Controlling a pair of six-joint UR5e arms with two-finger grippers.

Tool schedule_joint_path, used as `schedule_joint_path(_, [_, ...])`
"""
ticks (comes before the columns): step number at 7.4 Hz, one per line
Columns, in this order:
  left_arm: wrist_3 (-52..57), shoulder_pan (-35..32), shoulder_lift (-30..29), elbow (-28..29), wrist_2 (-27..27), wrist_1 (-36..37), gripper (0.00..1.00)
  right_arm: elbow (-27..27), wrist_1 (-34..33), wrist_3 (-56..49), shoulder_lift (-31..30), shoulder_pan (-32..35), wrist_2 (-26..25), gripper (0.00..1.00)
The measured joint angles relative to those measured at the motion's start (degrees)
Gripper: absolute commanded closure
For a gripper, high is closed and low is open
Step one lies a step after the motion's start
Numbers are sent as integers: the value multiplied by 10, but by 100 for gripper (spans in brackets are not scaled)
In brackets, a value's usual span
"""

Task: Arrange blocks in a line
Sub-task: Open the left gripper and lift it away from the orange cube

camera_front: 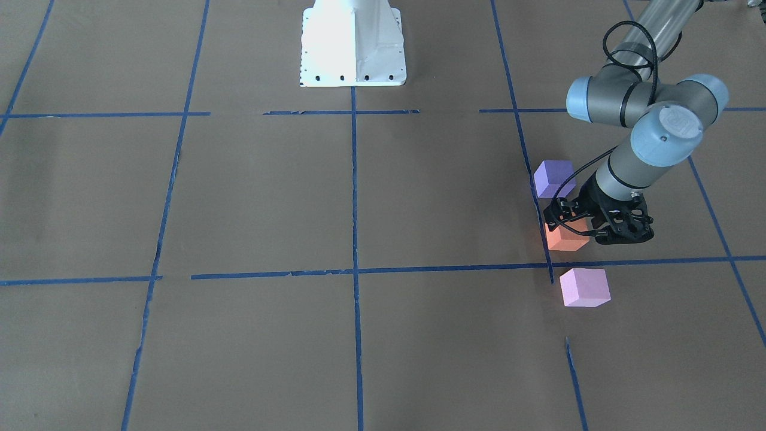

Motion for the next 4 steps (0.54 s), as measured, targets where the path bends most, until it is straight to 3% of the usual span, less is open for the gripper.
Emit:
schedule_joint_path(2, [15,-49,4,-34,-23,11,0,0,0,0,0,0,0,0])
schedule_joint_path(4, [122,-122,39,-66,-51,34,0,0,0,0,0,0,0,0])
